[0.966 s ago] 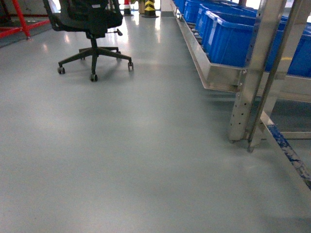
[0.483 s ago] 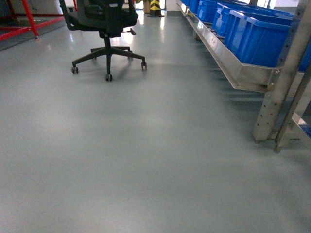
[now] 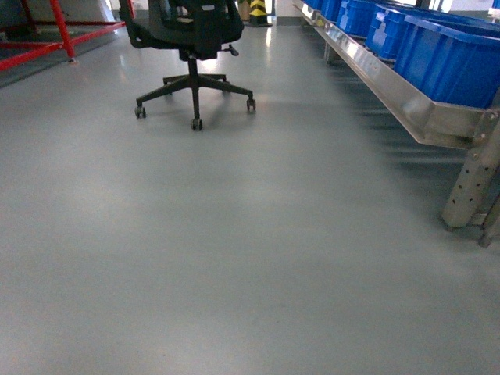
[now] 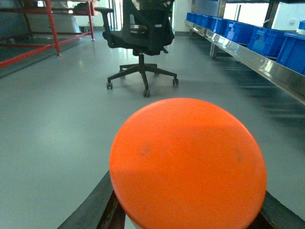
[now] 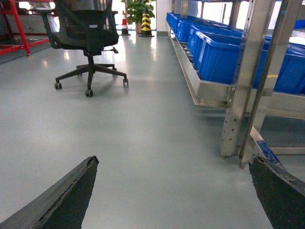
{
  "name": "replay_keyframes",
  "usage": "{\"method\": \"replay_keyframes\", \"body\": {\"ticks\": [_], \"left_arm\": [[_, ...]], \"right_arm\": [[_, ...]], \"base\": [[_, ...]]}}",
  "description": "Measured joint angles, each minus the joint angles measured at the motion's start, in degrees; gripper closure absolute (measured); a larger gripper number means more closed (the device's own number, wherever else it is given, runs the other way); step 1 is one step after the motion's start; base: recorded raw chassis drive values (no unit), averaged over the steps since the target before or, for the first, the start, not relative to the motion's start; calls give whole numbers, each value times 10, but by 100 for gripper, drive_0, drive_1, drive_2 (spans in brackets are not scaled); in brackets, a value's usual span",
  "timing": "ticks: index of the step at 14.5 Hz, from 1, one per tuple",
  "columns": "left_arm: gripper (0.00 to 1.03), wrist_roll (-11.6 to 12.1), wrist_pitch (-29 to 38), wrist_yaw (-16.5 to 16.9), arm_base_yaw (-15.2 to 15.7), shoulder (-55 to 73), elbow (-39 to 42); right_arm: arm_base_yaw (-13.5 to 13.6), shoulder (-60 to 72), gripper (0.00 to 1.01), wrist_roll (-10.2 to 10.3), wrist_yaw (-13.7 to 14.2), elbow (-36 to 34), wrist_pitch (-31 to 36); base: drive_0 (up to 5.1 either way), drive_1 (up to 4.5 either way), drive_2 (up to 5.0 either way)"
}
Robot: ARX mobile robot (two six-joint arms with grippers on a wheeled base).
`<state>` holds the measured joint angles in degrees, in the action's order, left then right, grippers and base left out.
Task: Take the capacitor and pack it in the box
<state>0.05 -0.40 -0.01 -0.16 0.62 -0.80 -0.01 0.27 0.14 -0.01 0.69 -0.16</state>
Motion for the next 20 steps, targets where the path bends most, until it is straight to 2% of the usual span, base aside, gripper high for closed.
{"method": "replay_keyframes", "body": {"ticks": [20], "left_arm": [[59, 0, 1, 0, 0, 0, 0]], "right_arm": [[0, 0, 3, 0, 0, 0, -1]], "base": [[-497, 243, 243]]}}
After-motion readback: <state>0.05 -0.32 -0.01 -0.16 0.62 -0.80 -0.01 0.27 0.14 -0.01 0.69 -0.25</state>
